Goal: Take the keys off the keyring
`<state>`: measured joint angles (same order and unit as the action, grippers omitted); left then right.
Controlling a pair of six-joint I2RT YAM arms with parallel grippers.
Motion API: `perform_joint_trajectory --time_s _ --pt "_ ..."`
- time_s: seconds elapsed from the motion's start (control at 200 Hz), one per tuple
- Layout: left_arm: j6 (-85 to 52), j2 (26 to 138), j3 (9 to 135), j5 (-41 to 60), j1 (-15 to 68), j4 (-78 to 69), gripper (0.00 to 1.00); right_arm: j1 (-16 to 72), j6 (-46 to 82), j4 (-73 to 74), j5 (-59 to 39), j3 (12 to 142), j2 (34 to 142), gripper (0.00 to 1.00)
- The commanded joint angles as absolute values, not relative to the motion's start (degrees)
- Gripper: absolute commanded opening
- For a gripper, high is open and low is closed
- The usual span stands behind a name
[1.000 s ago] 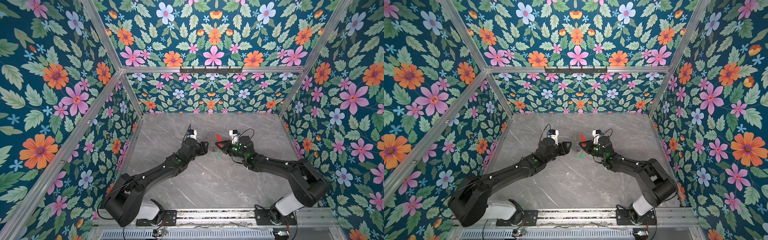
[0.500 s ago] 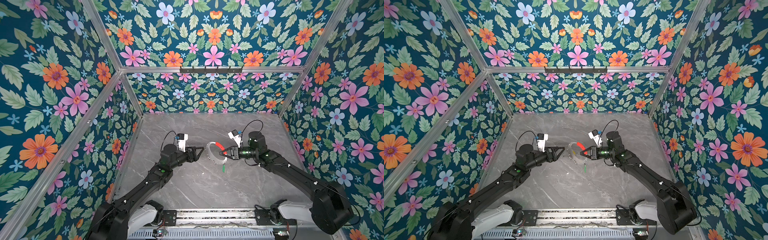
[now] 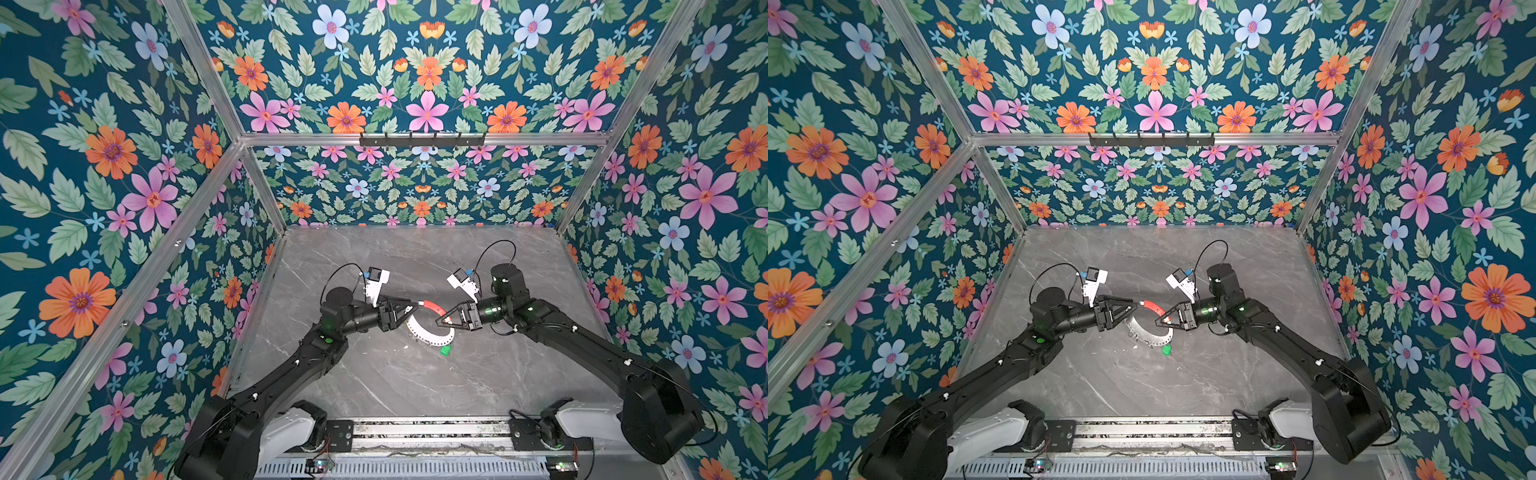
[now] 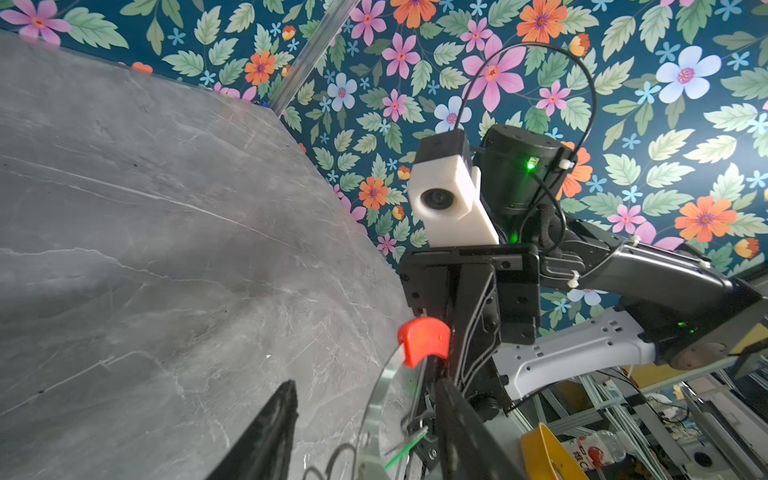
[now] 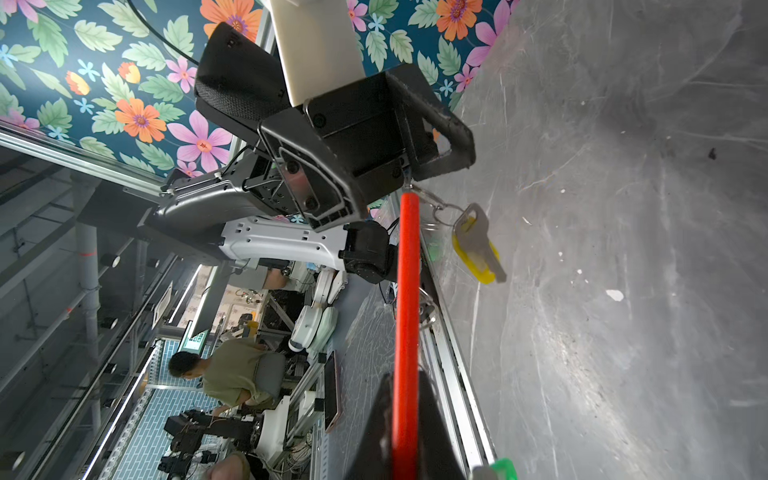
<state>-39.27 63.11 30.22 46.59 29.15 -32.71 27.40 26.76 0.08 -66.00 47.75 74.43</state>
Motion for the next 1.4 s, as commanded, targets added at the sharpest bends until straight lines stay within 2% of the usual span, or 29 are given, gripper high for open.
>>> perform_joint_trajectory --time_s 0.0,0.255,0.56,0.685,0.825,0.885,1.15,1.245,1.395 --pt "-40.09 63.45 30.13 48.91 29.09 -36.19 0.56 27.55 25.78 1.69 -68.85 48.15 74.30 0.00" --pt "-43.06 64.67 29.53 52.23 29.09 -41.87 0.31 27.53 25.48 1.32 -68.22 48.53 75.06 0.00" --pt "-46.99 65.13 28.50 51.34 29.09 -46.17 0.00 27.60 27.15 1.84 -65.22 49.68 75.21 0.00" --pt "-49.87 65.81 28.26 49.86 29.09 -48.64 0.00 27.60 29.00 2.76 -63.44 49.81 74.66 0.01" --pt "-52.69 65.65 28.37 46.67 29.22 -49.12 0.00 27.59 29.76 2.67 -58.15 49.85 71.62 0.31" --pt "-53.67 64.95 28.69 45.00 29.42 -48.40 0.00 27.60 28.94 2.09 -54.44 49.43 69.45 0.39" --pt "-50.71 57.74 33.30 33.98 30.67 -29.53 0.00 27.55 25.97 4.07 -28.52 41.51 53.82 0.50" --pt "-50.89 55.50 34.31 31.92 30.76 -25.76 0.00 27.60 23.29 3.30 -26.32 39.33 49.23 0.55" --pt "-49.88 53.89 36.47 30.60 30.76 -19.83 0.00 27.59 20.97 5.85 -28.74 35.60 45.68 0.55"
